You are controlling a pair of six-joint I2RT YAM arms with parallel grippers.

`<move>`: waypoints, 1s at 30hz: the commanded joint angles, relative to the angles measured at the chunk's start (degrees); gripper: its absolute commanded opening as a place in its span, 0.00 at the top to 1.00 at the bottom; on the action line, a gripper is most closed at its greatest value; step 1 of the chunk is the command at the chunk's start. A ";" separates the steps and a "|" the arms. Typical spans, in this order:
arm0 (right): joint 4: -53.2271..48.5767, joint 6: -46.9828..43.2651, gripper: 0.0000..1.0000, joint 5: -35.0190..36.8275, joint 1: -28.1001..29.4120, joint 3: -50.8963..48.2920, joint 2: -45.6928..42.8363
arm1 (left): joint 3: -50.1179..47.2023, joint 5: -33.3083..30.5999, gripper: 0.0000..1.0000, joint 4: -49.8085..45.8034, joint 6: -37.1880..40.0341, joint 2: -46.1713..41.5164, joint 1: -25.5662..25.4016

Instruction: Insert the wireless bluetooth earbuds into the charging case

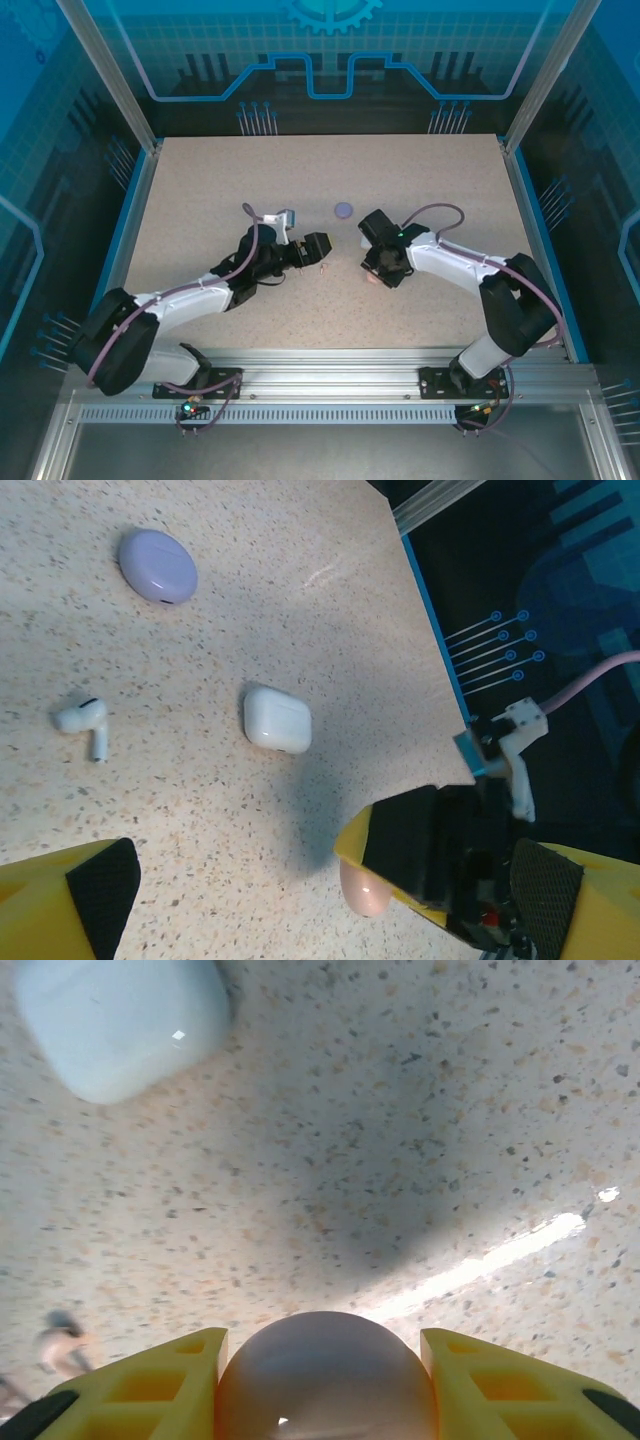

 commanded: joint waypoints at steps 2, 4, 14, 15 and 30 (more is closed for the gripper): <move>0.03 4.98 0.61 -1.36 -1.34 3.48 -2.52 | -2.13 -2.26 0.01 13.79 -2.15 4.26 -2.11; 0.24 5.72 0.61 -1.98 -1.58 4.56 -2.98 | -3.03 -3.44 0.02 17.57 -2.67 5.69 -3.18; 3.14 8.93 0.62 -5.26 -1.82 8.42 -2.20 | -2.36 -6.54 0.20 23.93 -2.60 10.64 -6.59; 3.63 9.08 0.62 -5.80 -1.79 9.02 -1.73 | -2.10 -6.53 0.22 24.34 -2.53 11.18 -6.79; 3.22 8.82 0.62 -6.44 -0.95 13.23 1.28 | 1.37 -6.57 0.33 28.55 -3.20 17.27 -8.31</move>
